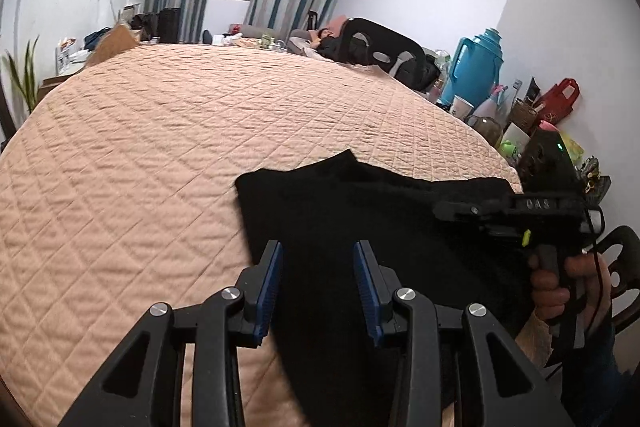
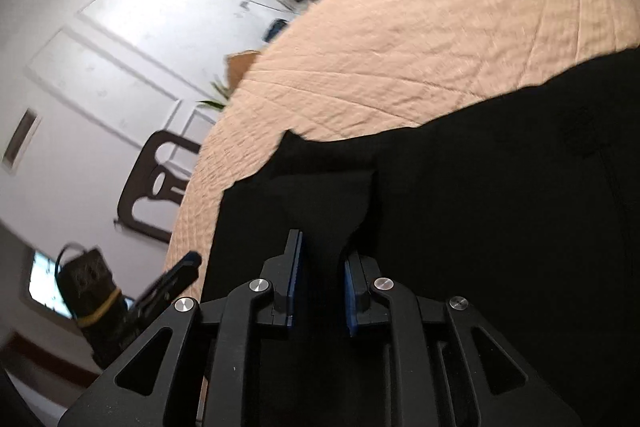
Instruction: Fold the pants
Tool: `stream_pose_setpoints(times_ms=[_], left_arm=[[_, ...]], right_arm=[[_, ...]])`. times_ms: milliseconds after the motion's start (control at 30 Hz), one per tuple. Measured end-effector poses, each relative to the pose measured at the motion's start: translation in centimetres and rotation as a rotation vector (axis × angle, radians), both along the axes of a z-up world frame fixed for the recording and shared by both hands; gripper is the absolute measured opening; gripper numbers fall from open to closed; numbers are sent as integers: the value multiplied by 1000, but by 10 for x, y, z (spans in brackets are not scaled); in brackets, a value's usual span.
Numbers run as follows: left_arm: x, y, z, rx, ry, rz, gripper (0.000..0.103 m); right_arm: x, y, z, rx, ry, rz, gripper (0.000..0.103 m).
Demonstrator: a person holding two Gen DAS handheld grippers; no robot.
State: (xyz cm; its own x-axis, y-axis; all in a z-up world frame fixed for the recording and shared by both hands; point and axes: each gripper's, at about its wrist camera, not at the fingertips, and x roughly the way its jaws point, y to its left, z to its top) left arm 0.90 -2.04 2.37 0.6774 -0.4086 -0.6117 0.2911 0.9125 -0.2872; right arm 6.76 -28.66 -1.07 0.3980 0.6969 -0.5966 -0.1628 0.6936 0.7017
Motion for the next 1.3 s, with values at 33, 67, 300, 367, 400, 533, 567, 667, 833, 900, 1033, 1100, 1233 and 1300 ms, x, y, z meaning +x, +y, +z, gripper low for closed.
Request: stream_pose_setpoints(times_ms=[33,67,300,367,400,533,567,667,833,900,1033,1100,1233,1300], left_arm=[[3,-2,-1,3,7,-4,39],[5,-4,-2,6,14,-7,39],[1,-5,-9,18,36,-3,39],[-4,-3,-8,16,36,1,39],[-8,-2,-8,14,34,2,39],[-30,1,-9,6,26,-9,39],[-35,1,-10,6,25,-13,39],[-50,0,-16,24,16,-20,39],[-68,-3,-21,68,-49,5,39],[-71,-4,-24,102,-68,26,42],[-70,1,-25,62,-61,34,42],[-69,1,-25,68,-55,35,42],[-65,0,-19,90,-37,30,42],[-61,-1,-12,100,-63,34,42]], right_arm=[[3,2,2,-5,-2,-3,17],[3,2,6,-17,-17,-8,15],[-7,-17,16,-189,-110,-145,6],[-16,-25,16,-159,-120,-156,8],[-24,-28,18,-140,-145,-148,8],[-67,-17,30,-171,-278,-60,10],[-76,-12,28,-188,-294,-14,10],[-95,8,13,-295,-299,83,10],[-123,7,8,-363,-418,73,10],[-127,7,6,-374,-434,58,10],[-130,13,7,-411,-464,49,10],[-131,13,9,-423,-469,48,11],[-132,10,13,-451,-454,52,18],[-132,12,15,-470,-449,50,23]])
